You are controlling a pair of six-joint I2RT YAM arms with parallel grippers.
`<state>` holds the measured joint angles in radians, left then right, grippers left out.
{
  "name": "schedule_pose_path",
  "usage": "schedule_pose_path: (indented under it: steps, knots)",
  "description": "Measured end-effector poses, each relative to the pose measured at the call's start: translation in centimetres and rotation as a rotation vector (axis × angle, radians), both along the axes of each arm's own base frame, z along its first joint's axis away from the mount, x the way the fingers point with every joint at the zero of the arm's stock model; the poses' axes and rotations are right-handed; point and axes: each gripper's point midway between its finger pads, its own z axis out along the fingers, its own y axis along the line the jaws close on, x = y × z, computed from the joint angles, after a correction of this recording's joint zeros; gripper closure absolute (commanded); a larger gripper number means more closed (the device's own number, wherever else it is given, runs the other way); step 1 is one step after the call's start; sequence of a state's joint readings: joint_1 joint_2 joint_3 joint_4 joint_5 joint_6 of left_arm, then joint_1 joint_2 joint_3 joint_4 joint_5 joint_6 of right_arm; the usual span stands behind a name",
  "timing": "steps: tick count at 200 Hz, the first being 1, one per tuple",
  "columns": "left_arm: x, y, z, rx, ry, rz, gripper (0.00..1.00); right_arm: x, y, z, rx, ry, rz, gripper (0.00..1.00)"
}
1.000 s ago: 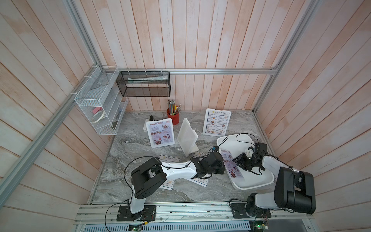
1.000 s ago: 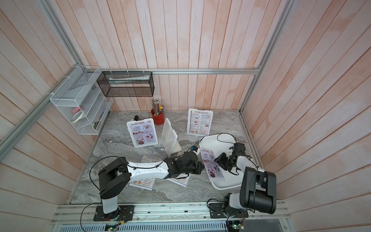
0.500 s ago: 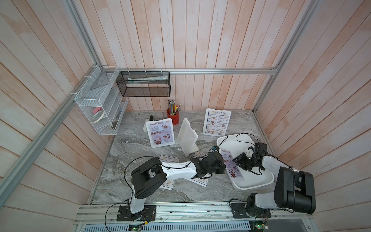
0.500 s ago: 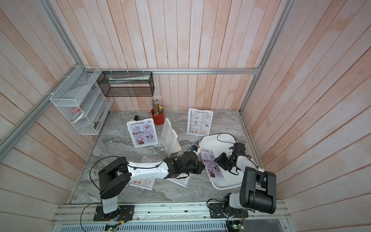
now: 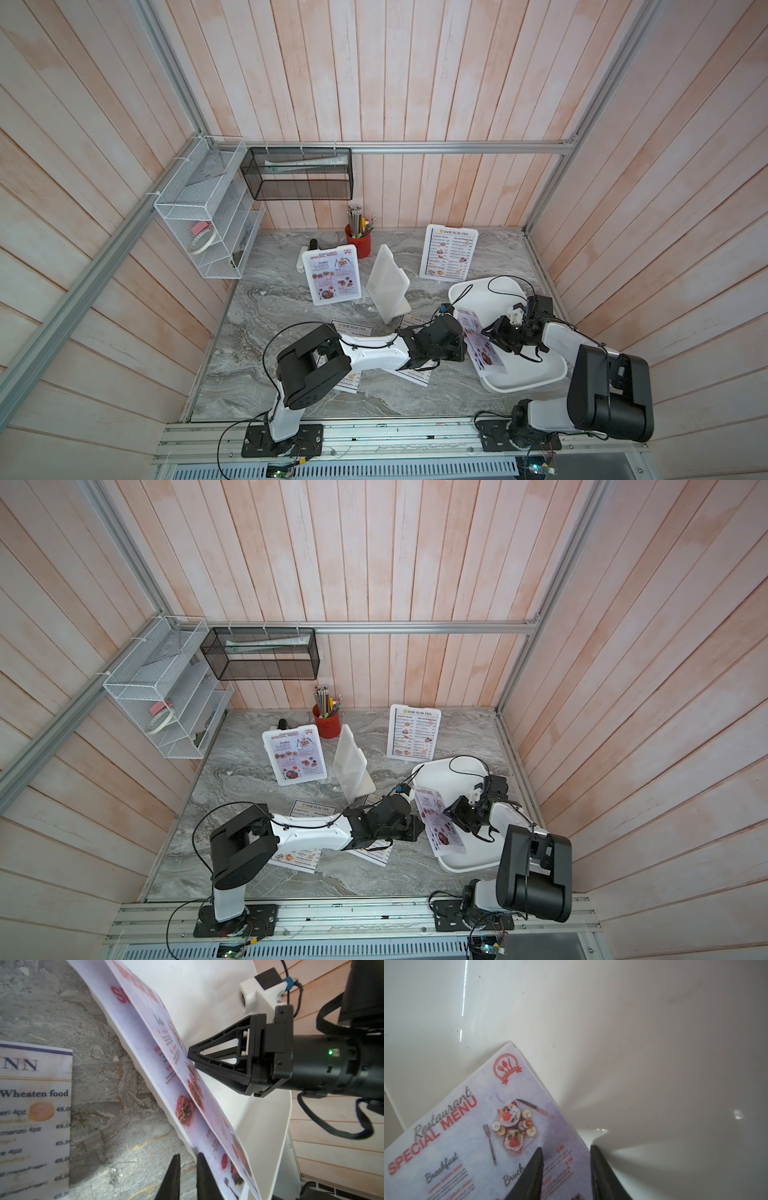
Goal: Replace the menus in the menu holders
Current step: Pick up the menu from the storage box.
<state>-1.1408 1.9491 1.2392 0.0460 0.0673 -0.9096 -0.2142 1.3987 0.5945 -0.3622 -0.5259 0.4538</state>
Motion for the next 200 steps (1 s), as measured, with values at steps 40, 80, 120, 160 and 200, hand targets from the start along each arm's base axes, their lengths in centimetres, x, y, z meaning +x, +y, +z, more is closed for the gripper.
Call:
schedule_pose_path:
  steps: [40,80,120,160,200]
  knots:
    - [0.3,-0.4,0.6,-0.037,0.01,0.006,0.71,0.0,0.0,0.0,0.0,0.0,0.002,0.61]
    - [0.5,-1.0,1.3,-0.067,0.02,0.0,0.71,0.0,0.0,0.0,-0.001,-0.001,0.003,0.61]
    - [0.6,-1.2,1.5,-0.081,0.038,-0.001,0.71,0.0,0.0,0.0,-0.002,-0.002,0.005,0.61]
    - [0.5,-1.2,1.4,-0.089,0.044,0.005,0.71,0.0,0.0,0.0,-0.002,-0.001,0.005,0.61]
    - [0.1,-1.3,1.4,-0.092,0.047,0.0,0.71,0.0,0.0,-0.1,-0.002,-0.002,0.005,0.61]
